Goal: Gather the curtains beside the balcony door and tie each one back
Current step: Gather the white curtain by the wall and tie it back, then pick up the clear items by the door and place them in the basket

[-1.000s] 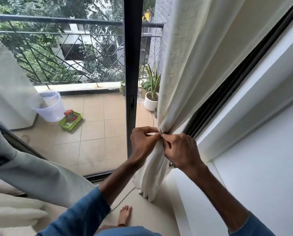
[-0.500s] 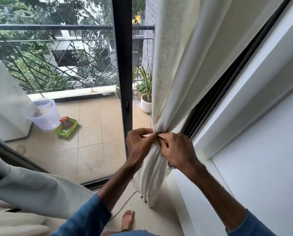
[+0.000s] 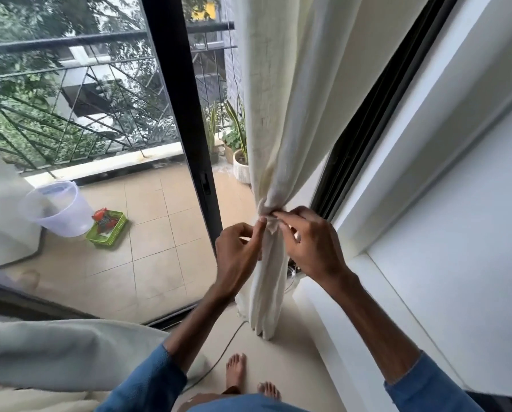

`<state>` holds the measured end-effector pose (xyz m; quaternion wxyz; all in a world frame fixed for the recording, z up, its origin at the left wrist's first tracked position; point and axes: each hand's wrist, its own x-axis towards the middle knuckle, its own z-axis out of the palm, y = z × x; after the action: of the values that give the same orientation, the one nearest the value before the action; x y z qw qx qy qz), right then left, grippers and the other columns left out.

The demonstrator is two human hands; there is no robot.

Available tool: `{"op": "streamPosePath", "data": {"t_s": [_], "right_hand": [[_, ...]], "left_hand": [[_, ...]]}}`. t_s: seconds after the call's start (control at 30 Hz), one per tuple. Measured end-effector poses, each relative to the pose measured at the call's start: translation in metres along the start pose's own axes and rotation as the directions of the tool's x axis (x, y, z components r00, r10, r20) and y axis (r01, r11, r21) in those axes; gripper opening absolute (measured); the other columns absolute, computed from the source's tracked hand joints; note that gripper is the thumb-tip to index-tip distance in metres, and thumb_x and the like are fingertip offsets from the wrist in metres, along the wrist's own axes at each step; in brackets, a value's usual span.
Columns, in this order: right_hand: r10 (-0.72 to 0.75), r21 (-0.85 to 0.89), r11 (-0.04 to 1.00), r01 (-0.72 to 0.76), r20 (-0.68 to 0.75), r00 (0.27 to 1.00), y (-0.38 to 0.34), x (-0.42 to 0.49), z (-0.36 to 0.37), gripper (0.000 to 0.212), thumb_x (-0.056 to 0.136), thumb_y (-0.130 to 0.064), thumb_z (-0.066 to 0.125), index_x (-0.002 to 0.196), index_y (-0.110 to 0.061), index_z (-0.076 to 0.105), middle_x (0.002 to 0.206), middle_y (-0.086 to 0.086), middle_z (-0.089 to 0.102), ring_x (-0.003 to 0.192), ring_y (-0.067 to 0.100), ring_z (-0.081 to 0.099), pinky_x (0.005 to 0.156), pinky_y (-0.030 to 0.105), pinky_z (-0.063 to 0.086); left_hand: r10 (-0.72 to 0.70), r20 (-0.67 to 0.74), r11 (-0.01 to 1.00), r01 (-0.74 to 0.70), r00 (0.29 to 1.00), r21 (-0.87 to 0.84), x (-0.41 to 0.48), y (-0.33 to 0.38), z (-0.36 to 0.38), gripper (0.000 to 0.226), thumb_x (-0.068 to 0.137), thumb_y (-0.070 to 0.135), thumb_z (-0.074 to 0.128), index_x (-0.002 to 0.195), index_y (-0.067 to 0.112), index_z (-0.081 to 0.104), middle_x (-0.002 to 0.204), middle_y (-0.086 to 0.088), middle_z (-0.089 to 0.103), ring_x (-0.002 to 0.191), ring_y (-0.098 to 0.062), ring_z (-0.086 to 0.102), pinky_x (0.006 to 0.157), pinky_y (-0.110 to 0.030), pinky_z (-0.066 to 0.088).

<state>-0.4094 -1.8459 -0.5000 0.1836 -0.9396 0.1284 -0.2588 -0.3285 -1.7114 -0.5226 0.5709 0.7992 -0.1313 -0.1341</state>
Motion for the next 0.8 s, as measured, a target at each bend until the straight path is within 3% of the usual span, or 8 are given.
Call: {"op": "streamPosePath", "data": {"t_s": [0.07, 0.13, 0.3, 0.43, 0.53, 0.63, 0.7, 0.8], "right_hand": [[0.033, 0.166, 0.986, -0.015, -0.105, 0.994, 0.009, -0.009, 0.0, 0.031, 0.095, -0.007, 0.066, 0.123, -0.017, 0.072, 0.105, 0.0, 0.067, 0.083, 0.01, 0.065, 0.075, 0.016, 0.052], [0.142, 0.279, 0.956, -0.086, -0.187, 0.972, 0.021, -0.021, 0.003, 0.028, 0.095, 0.0, 0.063, 0.119, -0.012, 0.073, 0.109, -0.001, 0.068, 0.088, 0.006, 0.065, 0.07, 0.014, 0.053], [0.483, 0.359, 0.848, -0.39, -0.219, 0.848, 0.057, -0.065, 0.03, 0.024, 0.091, 0.001, 0.063, 0.104, -0.016, 0.075, 0.102, -0.006, 0.072, 0.09, 0.005, 0.068, 0.071, 0.032, 0.06], [0.658, 0.376, 0.731, -0.569, -0.166, 0.735, 0.077, -0.097, 0.052, 0.029, 0.086, 0.003, 0.063, 0.098, -0.021, 0.075, 0.1, -0.01, 0.073, 0.088, 0.009, 0.072, 0.07, 0.042, 0.061], [0.77, 0.403, 0.612, -0.68, -0.11, 0.628, 0.094, -0.119, 0.066, 0.034, 0.084, 0.006, 0.061, 0.095, -0.023, 0.075, 0.101, -0.009, 0.074, 0.083, 0.007, 0.073, 0.065, 0.041, 0.061], [0.859, 0.434, 0.488, -0.757, -0.081, 0.506, 0.109, -0.139, 0.075, 0.035, 0.084, 0.003, 0.058, 0.089, -0.026, 0.076, 0.094, -0.012, 0.075, 0.079, 0.006, 0.074, 0.068, 0.042, 0.062], [0.906, 0.455, 0.398, -0.797, -0.056, 0.42, 0.122, -0.148, 0.081, 0.035, 0.085, 0.002, 0.057, 0.086, -0.027, 0.077, 0.087, -0.011, 0.076, 0.073, 0.005, 0.073, 0.071, 0.042, 0.061], [0.935, 0.477, 0.315, -0.82, -0.009, 0.354, 0.145, -0.157, 0.094, 0.033, 0.087, 0.001, 0.058, 0.084, -0.026, 0.077, 0.081, -0.01, 0.076, 0.071, 0.006, 0.073, 0.072, 0.042, 0.062]], "left_hand": [[0.008, 0.141, 1.0, -0.011, 0.99, 0.024, -0.004, -0.003, 0.003, 0.056, 0.099, 0.054, 0.054, 0.067, 0.012, 0.072, 0.057, -0.004, 0.07, 0.05, -0.018, 0.069, 0.057, -0.04, 0.062], [0.03, 0.304, 0.997, -0.051, 0.952, 0.06, -0.008, -0.006, 0.012, 0.049, 0.103, 0.044, 0.053, 0.075, 0.01, 0.075, 0.064, -0.001, 0.073, 0.055, -0.019, 0.07, 0.057, -0.037, 0.062], [0.068, 0.53, 0.959, -0.202, 0.845, 0.2, -0.001, -0.024, 0.052, 0.023, 0.099, 0.033, 0.059, 0.092, 0.016, 0.073, 0.083, 0.006, 0.075, 0.065, -0.006, 0.072, 0.066, -0.037, 0.062], [0.044, 0.591, 0.928, -0.252, 0.805, 0.274, 0.008, -0.042, 0.09, 0.011, 0.094, 0.025, 0.064, 0.099, 0.018, 0.071, 0.088, 0.01, 0.074, 0.07, -0.003, 0.07, 0.068, -0.02, 0.056], [0.015, 0.578, 0.92, -0.238, 0.816, 0.311, 0.015, -0.059, 0.124, 0.011, 0.092, 0.024, 0.062, 0.101, 0.018, 0.065, 0.09, 0.011, 0.072, 0.07, -0.004, 0.067, 0.065, -0.016, 0.052], [0.01, 0.552, 0.913, -0.232, 0.834, 0.335, 0.023, -0.083, 0.154, 0.019, 0.084, 0.023, 0.059, 0.103, 0.019, 0.062, 0.096, 0.006, 0.07, 0.078, -0.01, 0.065, 0.068, -0.022, 0.05], [0.027, 0.549, 0.873, -0.287, 0.836, 0.394, 0.03, -0.103, 0.176, 0.028, 0.08, 0.016, 0.063, 0.108, 0.012, 0.062, 0.104, -0.006, 0.068, 0.093, -0.022, 0.064, 0.082, -0.033, 0.052], [-0.019, 0.53, 0.786, -0.315, 0.848, 0.533, 0.043, -0.134, 0.203, 0.039, 0.073, 0.013, 0.064, 0.11, 0.004, 0.06, 0.107, -0.017, 0.063, 0.103, -0.037, 0.057, 0.092, -0.042, 0.046]]}}
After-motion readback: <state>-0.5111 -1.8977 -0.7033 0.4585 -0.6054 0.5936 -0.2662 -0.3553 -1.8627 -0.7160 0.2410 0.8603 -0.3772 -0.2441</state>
